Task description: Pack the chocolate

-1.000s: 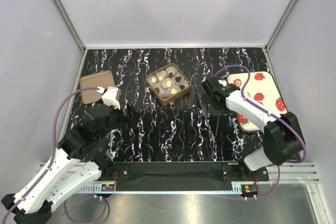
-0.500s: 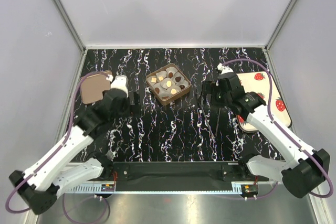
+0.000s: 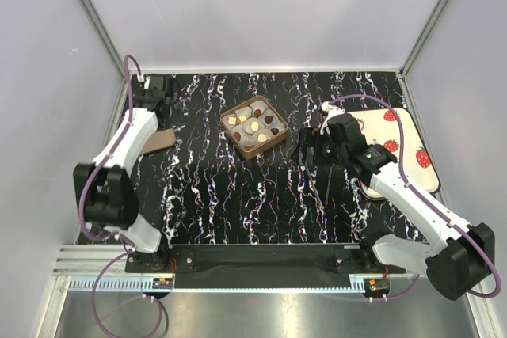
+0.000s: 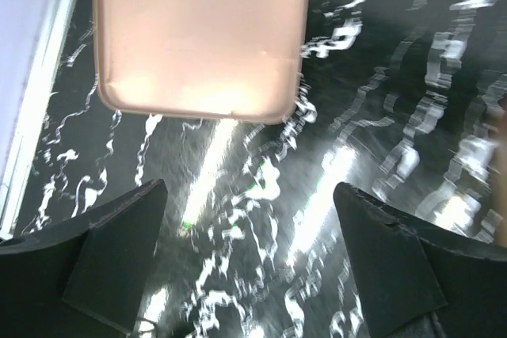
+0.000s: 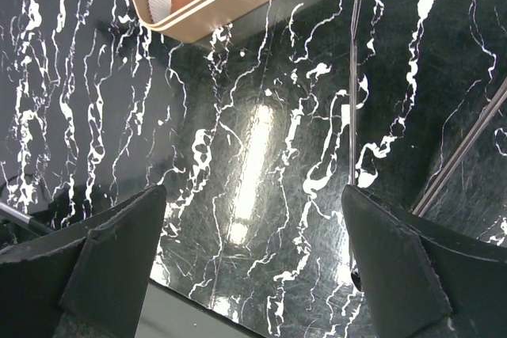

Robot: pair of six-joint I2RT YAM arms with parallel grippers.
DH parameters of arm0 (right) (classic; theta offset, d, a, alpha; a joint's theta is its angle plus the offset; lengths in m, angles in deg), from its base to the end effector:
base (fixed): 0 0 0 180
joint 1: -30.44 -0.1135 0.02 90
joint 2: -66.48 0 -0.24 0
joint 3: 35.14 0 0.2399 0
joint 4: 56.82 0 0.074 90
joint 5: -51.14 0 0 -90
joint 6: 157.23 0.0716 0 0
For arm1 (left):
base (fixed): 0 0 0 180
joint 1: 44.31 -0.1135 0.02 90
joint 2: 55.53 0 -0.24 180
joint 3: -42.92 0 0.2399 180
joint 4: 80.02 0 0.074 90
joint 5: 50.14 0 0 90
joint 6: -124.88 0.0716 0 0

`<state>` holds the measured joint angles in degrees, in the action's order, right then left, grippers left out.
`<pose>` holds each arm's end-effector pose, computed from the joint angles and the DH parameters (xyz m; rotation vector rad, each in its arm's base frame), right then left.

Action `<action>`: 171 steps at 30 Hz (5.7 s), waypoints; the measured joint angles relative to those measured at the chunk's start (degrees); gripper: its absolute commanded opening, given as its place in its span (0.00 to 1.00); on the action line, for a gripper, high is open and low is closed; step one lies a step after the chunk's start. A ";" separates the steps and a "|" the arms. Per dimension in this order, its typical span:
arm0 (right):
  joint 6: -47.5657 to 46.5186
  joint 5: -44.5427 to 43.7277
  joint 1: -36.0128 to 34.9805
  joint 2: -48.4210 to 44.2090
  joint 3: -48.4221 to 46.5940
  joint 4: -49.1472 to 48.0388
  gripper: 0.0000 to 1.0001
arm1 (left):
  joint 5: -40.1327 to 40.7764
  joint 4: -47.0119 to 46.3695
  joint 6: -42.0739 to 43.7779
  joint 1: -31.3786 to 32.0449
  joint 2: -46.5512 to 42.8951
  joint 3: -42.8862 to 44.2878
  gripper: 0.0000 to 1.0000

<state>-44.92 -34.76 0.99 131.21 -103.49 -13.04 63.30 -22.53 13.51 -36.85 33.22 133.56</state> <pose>0.2309 0.1363 0.2519 -0.1839 2.3242 0.5478 0.3343 -0.0151 0.2461 -0.4525 2.4109 0.3032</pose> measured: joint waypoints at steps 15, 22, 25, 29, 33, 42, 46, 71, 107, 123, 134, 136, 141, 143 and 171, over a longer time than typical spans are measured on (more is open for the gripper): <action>-0.04 -0.11 0.00 -2.97 2.99 -2.64 0.99 | -7.82 -1.22 4.48 -3.48 24.87 13.51 0.66; -0.04 -0.11 0.00 -2.49 3.02 -3.54 0.99 | -7.56 -1.11 3.98 -3.69 29.46 14.25 0.63; -0.02 -0.09 0.00 -1.64 3.02 -3.76 0.99 | -7.80 -1.14 3.96 -3.78 30.82 14.25 0.57; -0.04 -0.09 0.02 -1.22 3.02 -3.78 0.99 | -8.20 -1.31 3.89 -3.85 31.76 14.16 0.42; -0.04 -0.09 0.00 -1.22 3.06 -4.11 0.98 | -8.61 -2.05 3.54 -4.00 31.87 13.75 0.24; -0.07 -0.09 0.00 -1.29 3.93 -4.55 0.99 | -12.61 -3.52 2.67 -4.15 29.75 10.97 0.00; -0.07 0.07 0.02 -2.21 4.22 -4.61 0.99 | -15.89 -2.16 1.64 -4.15 24.52 7.82 0.00; -31.28 27.78 0.13 -2.21 0.04 -36.26 0.91 | -67.54 -5.29 -2.32 10.32 -32.87 -13.40 0.00; -91.78 32.04 -15.30 8.76 -16.79 -5.07 0.84 | -73.16 4.15 4.07 18.51 -33.88 -16.06 0.00; -99.95 20.48 -20.98 14.25 -18.01 -1.44 0.24 | -72.32 6.88 5.14 18.78 -29.22 -12.33 0.00; -97.48 17.75 -20.79 14.60 -15.76 -5.68 0.00 | -60.63 12.74 3.96 18.49 -23.02 2.14 0.33; -96.08 17.99 -21.18 14.86 -15.76 -6.21 0.00 | -56.39 12.07 3.06 18.58 -20.81 7.39 0.60; -91.93 19.34 -21.24 14.99 -15.76 -7.61 0.00 | -44.37 10.64 -1.14 16.85 -18.36 18.78 0.84; -89.72 20.39 -21.24 14.99 -15.69 -7.89 0.00 | -41.48 9.09 -3.19 13.79 -18.56 21.49 0.86; -18.78 54.77 10.32 53.35 -66.88 11.98 0.00 | -49.79 -10.67 -8.70 -6.62 -17.05 1.44 0.90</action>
<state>-63.70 20.02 11.30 184.57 -170.38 -1.06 13.51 -33.19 4.81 -43.47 16.18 135.01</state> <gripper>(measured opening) 0.169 0.900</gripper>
